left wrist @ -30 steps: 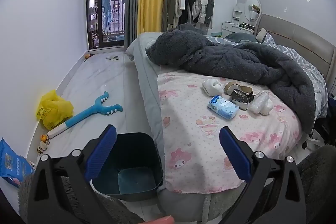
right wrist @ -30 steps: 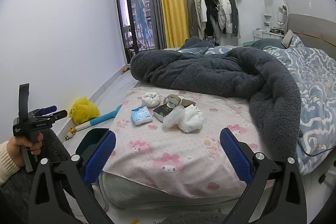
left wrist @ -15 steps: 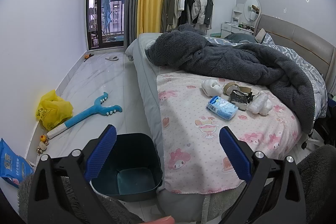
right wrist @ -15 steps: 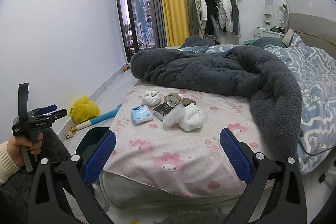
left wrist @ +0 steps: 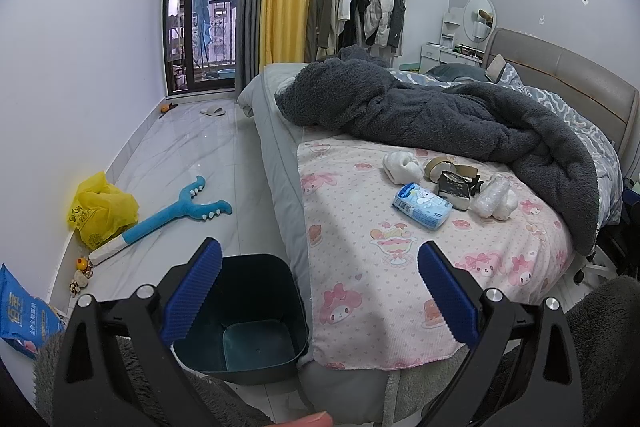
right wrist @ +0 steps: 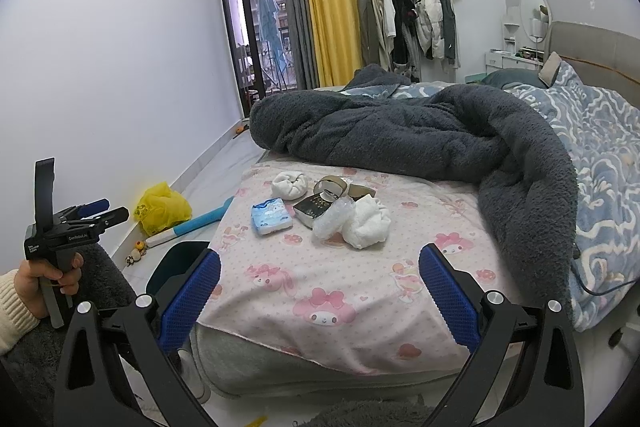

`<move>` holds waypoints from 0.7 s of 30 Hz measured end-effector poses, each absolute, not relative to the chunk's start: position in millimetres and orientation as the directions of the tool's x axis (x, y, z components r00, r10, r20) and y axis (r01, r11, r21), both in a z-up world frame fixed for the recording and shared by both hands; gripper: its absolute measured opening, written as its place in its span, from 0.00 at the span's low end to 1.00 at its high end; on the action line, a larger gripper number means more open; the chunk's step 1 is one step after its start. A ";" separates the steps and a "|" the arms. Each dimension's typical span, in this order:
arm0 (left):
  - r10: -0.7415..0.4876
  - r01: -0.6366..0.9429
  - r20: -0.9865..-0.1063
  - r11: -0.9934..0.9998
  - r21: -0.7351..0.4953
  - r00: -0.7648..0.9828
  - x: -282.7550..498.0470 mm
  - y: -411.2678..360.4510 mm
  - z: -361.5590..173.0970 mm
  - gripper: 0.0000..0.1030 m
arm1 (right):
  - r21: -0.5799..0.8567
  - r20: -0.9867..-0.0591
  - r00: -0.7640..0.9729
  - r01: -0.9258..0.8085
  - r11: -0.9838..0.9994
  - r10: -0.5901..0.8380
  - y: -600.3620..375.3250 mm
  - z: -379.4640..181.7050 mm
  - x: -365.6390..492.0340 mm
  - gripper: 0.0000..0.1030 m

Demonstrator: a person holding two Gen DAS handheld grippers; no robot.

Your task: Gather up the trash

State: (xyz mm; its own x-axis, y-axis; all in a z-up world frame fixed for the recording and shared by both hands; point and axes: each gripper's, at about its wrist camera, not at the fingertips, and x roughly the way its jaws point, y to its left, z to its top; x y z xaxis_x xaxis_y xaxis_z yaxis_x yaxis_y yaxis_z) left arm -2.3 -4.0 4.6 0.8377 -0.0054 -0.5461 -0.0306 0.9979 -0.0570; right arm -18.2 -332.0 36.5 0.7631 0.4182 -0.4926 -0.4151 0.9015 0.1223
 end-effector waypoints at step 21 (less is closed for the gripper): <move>-0.006 -0.031 -0.546 0.998 -0.059 0.838 -2.1 -2.4 3.2 0.97 | 0.130 -0.501 0.755 -0.418 0.899 0.423 -332.4 37.8 -16.9 0.97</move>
State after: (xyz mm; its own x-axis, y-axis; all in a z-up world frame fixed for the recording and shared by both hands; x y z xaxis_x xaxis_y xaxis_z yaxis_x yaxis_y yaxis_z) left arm -2.1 -2.4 3.2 0.8380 -0.0063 -0.5456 -0.0309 0.9978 -0.0590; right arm -16.9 -332.4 37.8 0.7546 0.4234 -0.5013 -0.4183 0.8990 0.1296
